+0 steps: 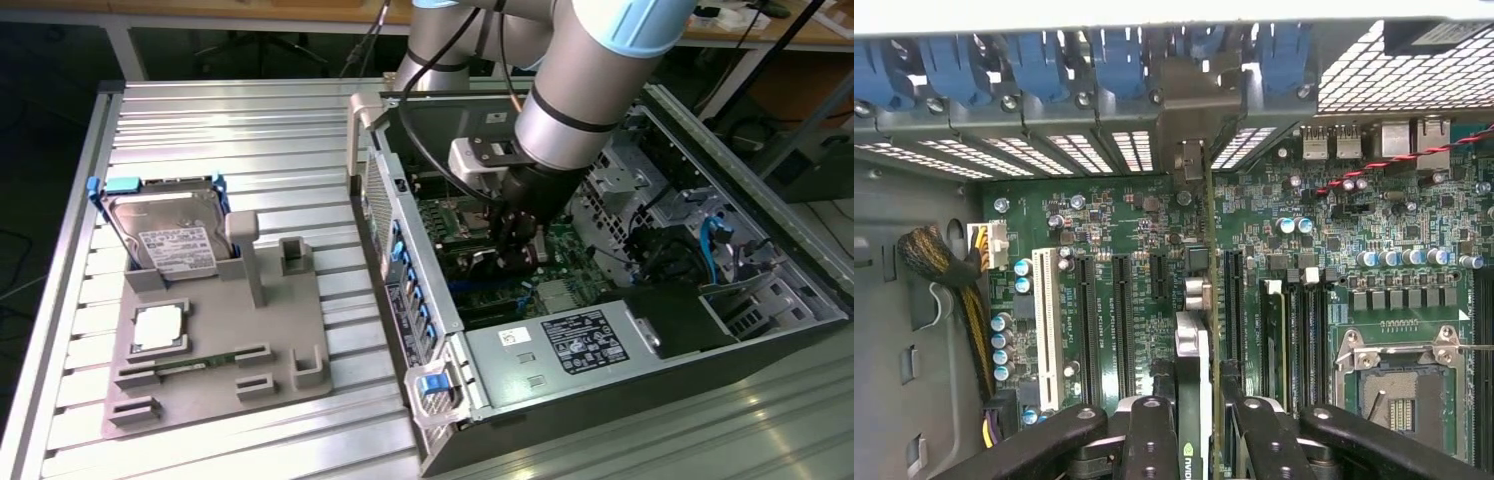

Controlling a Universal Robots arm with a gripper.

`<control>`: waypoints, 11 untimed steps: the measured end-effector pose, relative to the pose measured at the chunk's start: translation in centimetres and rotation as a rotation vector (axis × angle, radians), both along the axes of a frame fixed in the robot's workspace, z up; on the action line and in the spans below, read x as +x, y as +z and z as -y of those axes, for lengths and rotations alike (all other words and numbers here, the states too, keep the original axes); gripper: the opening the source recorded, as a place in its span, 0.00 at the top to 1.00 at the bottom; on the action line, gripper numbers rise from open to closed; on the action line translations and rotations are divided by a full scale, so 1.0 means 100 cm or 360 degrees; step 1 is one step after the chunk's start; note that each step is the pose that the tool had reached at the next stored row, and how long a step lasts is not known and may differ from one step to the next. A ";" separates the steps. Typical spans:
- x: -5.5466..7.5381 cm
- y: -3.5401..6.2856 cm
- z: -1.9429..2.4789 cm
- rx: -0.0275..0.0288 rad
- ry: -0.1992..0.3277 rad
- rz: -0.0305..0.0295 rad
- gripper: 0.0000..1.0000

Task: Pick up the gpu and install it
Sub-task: 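Insert the gpu into the slot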

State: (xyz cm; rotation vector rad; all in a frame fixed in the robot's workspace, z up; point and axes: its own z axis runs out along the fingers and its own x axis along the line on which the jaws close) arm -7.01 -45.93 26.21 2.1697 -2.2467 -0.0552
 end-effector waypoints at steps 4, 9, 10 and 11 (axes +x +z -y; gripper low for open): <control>0.000 0.0000 0.0000 0.00000 0.0000 0.00001 0.73; 0.000 -0.0018 -0.0010 -0.00002 0.0001 -0.00001 0.73; 0.000 -0.0024 -0.0018 0.00000 0.0001 0.00001 0.73; 0.000 -0.0028 -0.0024 -0.00001 0.0001 0.00001 0.73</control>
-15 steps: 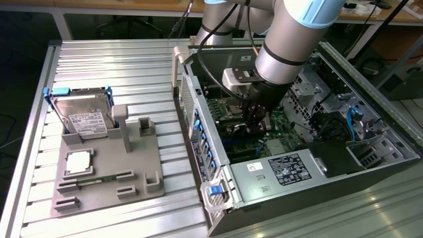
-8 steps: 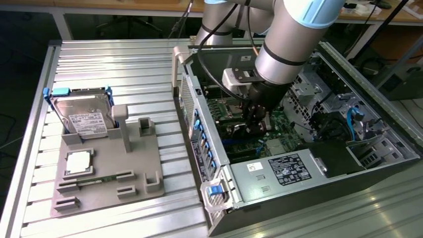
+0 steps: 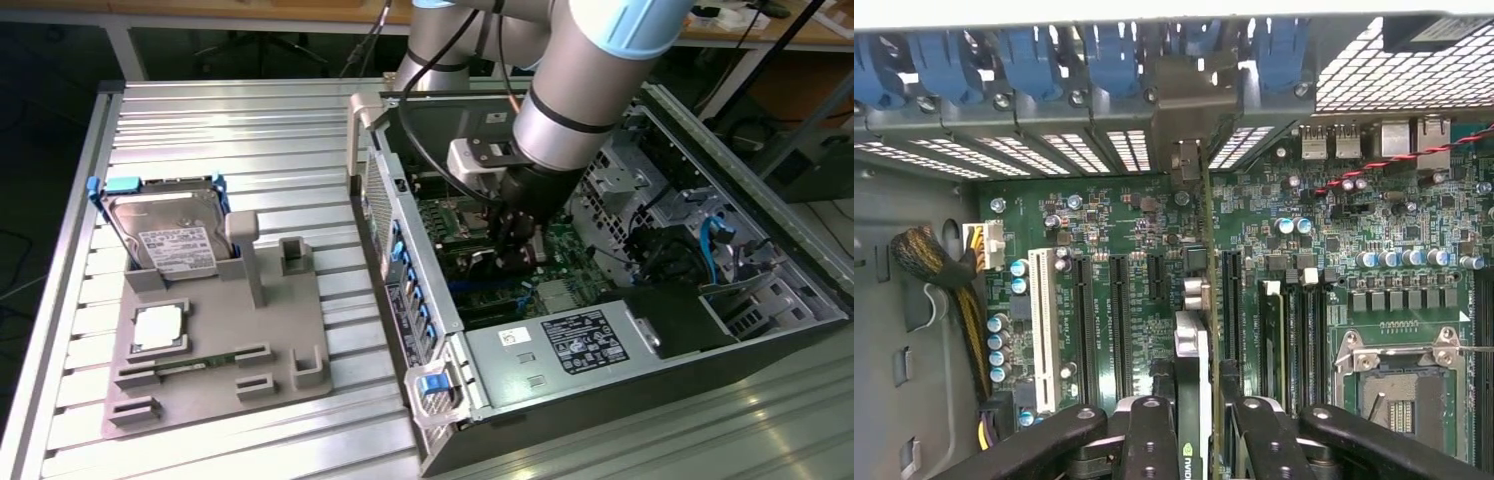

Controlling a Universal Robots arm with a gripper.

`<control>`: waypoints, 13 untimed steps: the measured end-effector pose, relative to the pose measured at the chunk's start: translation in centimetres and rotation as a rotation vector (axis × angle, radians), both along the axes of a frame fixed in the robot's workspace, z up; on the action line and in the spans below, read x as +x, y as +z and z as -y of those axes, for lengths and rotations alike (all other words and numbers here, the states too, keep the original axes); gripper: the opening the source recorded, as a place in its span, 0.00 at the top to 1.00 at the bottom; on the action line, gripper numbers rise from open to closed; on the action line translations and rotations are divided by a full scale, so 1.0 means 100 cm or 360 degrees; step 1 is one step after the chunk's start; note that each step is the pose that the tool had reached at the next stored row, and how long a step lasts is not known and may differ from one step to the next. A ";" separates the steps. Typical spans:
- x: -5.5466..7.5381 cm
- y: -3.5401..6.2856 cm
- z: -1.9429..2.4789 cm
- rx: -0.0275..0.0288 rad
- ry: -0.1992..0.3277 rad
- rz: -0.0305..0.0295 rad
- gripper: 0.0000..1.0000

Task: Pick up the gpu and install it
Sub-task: 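Insert the gpu into the slot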

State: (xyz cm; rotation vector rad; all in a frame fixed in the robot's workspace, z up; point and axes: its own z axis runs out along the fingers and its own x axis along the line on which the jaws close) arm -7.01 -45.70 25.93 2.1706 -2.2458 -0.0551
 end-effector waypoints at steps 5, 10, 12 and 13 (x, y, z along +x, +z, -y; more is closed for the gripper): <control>0.000 -0.0033 -0.0004 0.00000 0.0001 0.00000 0.73; -0.001 -0.0091 -0.0005 0.00003 0.0001 -0.00003 0.73; -0.001 -0.0101 -0.0004 -0.00006 0.0001 -0.00004 0.73; -0.001 -0.0101 -0.0004 -0.00009 0.0001 -0.00005 0.73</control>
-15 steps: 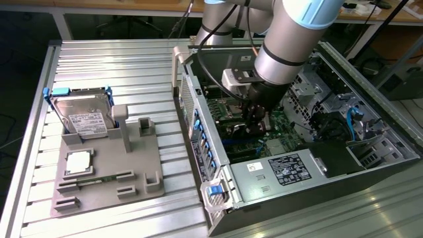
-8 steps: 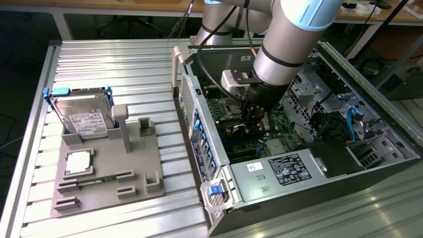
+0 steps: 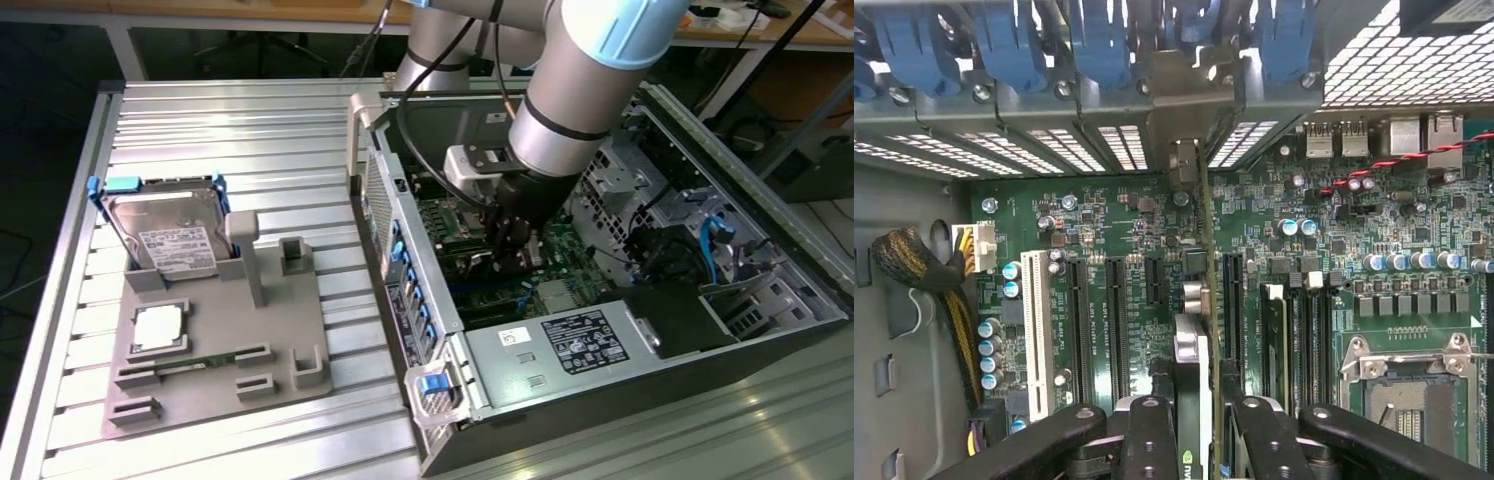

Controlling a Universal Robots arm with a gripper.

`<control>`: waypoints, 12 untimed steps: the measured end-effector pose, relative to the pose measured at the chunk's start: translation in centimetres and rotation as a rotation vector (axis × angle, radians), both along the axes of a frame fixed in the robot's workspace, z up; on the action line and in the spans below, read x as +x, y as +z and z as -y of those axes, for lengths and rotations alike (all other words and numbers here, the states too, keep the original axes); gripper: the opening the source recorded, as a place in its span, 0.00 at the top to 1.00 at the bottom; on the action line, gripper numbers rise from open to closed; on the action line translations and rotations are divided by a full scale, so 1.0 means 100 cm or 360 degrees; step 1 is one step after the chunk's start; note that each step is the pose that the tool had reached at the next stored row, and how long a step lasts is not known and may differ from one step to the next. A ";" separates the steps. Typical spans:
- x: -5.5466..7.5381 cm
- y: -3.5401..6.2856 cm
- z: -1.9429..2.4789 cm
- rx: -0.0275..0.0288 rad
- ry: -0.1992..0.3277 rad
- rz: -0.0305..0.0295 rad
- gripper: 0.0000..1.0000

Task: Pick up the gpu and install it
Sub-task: 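Insert the gpu into the slot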

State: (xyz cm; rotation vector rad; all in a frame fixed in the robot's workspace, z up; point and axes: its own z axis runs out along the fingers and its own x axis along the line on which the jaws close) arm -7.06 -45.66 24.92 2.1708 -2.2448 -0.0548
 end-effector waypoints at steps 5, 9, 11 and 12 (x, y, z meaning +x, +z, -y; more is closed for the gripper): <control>0.000 0.0015 -0.0001 0.00014 0.0000 -0.00063 0.73; 0.000 0.0030 -0.0001 0.00017 0.0000 -0.00066 0.73; 0.000 0.0040 0.0000 0.00005 0.0000 -0.00072 0.73; 0.000 0.0044 0.0000 0.00006 0.0000 -0.00072 0.73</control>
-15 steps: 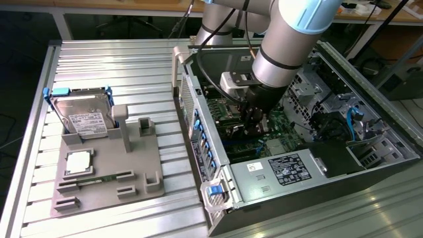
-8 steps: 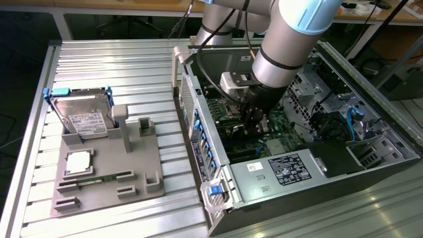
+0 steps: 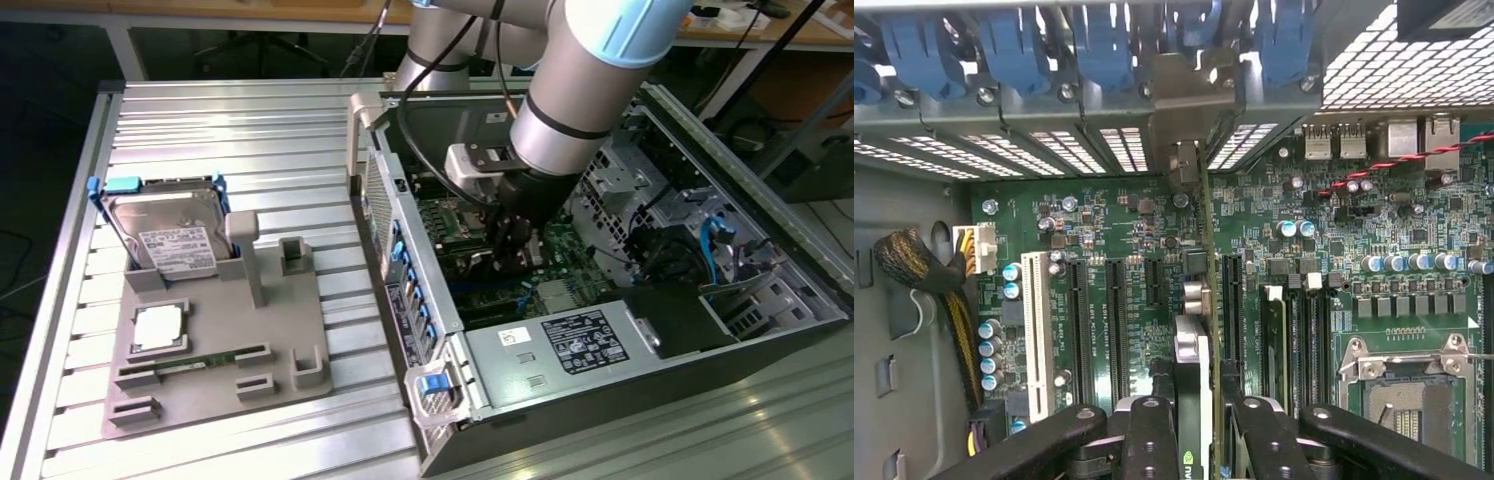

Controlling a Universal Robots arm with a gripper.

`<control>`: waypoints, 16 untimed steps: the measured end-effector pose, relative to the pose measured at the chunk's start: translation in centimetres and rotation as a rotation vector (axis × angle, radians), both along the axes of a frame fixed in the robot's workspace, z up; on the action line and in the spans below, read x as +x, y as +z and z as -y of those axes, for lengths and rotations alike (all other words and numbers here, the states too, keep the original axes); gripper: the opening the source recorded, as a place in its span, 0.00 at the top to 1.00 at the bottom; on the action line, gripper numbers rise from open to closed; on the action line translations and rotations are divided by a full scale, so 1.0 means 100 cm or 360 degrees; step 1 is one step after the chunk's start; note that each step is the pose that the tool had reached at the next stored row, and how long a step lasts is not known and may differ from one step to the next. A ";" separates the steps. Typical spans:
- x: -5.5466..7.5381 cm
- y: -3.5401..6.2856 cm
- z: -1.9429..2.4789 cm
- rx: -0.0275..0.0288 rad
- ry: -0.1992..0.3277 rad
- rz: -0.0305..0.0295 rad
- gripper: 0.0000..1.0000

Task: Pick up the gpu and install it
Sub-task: 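Insert the gpu into the slot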

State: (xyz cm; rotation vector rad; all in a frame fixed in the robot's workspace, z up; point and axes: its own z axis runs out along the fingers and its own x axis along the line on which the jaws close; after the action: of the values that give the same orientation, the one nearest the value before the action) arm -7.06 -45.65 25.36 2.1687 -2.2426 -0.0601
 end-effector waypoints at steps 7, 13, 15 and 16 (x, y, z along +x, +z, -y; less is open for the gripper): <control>0.000 -0.0002 0.0014 0.00001 0.0000 0.00002 0.73; -0.007 -0.0009 0.0015 0.00000 0.0000 0.00001 0.73; -0.007 -0.0010 0.0015 0.00001 0.0000 0.00002 0.73; -0.004 -0.0013 0.0015 0.00005 0.0000 0.00000 0.73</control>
State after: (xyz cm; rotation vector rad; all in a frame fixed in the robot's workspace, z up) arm -7.44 -45.80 25.23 2.1685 -2.2430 -0.0604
